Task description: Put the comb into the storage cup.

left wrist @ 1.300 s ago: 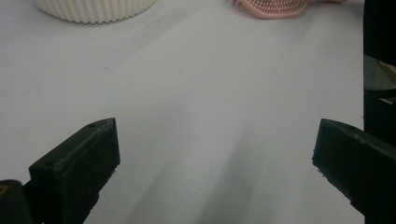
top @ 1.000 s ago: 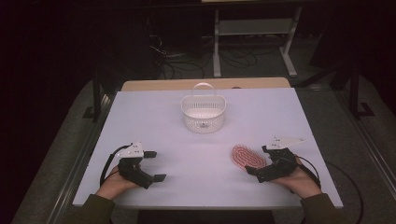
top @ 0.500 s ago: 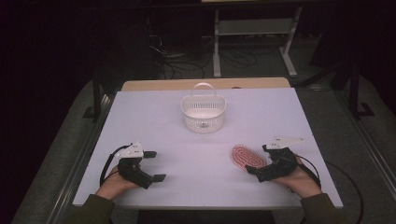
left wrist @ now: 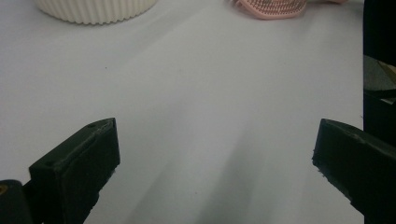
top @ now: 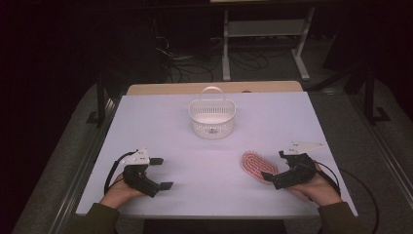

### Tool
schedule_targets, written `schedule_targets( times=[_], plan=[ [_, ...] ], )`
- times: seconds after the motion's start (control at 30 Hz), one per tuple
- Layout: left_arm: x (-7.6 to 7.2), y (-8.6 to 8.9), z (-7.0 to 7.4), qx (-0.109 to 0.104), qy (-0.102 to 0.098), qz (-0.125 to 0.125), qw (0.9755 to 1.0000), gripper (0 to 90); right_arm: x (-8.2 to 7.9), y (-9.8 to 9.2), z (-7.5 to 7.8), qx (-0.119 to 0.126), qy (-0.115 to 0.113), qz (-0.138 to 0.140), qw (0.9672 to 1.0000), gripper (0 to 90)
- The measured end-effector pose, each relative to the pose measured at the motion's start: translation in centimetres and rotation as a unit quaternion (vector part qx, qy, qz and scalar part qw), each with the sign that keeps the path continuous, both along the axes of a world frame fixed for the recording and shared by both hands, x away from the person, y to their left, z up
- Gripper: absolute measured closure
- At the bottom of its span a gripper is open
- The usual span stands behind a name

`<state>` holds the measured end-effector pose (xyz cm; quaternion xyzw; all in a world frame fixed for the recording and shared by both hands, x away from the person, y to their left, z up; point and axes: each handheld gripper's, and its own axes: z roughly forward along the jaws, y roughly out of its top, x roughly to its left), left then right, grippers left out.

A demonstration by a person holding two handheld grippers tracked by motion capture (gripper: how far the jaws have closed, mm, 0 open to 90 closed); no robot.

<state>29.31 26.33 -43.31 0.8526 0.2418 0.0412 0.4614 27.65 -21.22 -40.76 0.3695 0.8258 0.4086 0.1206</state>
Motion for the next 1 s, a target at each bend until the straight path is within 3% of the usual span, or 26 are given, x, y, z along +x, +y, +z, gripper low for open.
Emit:
schedule_targets(
  times=[1.0],
  plan=[
    [0.0, 0.0, 0.0, 0.0, -0.001, -0.001, 1.0, 0.4, 0.0, -2.8, -0.4, -0.006, 0.011, -0.017, 0.9998, 0.7]
  ],
)
